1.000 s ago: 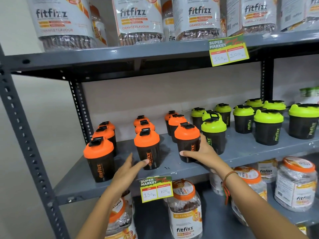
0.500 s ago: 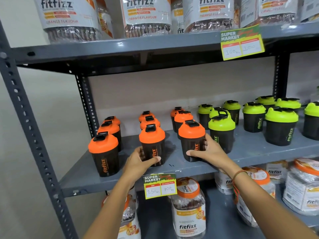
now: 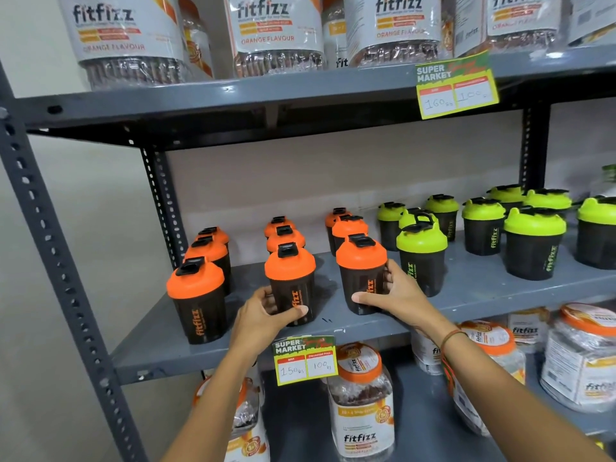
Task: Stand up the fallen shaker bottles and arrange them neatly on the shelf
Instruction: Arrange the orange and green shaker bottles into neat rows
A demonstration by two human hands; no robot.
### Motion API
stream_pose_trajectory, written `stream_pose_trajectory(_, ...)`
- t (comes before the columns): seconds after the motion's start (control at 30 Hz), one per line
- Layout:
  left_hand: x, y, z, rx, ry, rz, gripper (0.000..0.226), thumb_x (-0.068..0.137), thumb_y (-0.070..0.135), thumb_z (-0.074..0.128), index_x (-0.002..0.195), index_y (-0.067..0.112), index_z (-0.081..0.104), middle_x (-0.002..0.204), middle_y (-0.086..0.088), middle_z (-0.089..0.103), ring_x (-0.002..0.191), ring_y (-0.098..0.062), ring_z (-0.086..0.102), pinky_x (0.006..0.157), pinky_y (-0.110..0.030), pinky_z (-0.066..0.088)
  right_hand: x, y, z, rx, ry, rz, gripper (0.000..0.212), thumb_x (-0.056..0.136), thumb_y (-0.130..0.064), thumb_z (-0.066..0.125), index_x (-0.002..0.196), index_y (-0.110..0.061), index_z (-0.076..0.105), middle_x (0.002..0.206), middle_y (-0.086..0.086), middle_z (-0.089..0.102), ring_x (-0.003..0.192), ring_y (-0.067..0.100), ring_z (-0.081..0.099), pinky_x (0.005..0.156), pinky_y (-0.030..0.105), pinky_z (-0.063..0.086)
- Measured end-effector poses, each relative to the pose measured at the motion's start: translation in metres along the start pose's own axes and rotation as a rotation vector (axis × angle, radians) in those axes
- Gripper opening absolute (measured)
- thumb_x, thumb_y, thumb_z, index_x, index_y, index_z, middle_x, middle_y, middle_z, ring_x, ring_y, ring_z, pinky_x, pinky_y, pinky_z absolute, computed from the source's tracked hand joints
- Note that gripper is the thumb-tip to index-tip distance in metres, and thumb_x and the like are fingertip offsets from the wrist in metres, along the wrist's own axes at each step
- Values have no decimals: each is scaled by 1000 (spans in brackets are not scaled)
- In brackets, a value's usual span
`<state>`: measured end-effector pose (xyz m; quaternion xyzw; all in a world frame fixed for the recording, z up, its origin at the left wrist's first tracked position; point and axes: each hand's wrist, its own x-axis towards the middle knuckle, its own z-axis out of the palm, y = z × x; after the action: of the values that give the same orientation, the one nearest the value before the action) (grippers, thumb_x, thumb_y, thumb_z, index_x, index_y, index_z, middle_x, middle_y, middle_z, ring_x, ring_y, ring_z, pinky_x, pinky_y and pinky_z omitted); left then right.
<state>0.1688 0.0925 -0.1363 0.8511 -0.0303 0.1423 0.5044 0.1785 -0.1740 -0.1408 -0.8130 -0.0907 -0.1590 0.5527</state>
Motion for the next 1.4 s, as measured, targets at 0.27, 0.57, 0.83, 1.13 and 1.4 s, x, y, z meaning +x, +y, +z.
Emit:
stream_pose_trajectory(0.27,-2,2,1,63,16,25,83,54,58,81,125,25,53,118,8,67,102,-7,62,94,-37,50,6,4,-2,-55,74,18,79,54,-45,90,120,-29,49,122,-5,66,111,15,64,99,40,51)
stream_pose_trajectory(0.57,-9,8,0,71,-4,35,99,50,67,77,134,28,43,130,6,61,116,-12,57,98,-40,46,1,-2,-1,-114,79,6,89,61,-47,88,134,-27,42,123,-10,58,117,15,57,101,35,46)
stream_pose_trajectory(0.83,-2,44,-12,-366,74,150,76,83,61,46,149,33,19,154,7,30,125,0,29,103,-29,23,-32,-28,-16,-158,503,-375,43,85,-36,71,123,-20,60,118,-3,62,106,11,62,88,25,54)
stream_pose_trajectory(1.13,103,82,-17,-384,113,39,52,90,17,58,140,15,42,143,-7,45,113,-12,42,89,-26,32,130,-123,-68,-624,128,-424,33,81,-14,67,113,-20,70,113,5,72,100,19,67,93,28,51)
stream_pose_trajectory(1.4,134,57,1,-433,-44,-161,77,73,6,75,139,14,36,111,-8,57,90,-23,63,71,-31,53,223,-97,-30,-1194,-586,26,96,74,-23,79,154,-23,25,153,6,40,136,29,44,109,40,41)
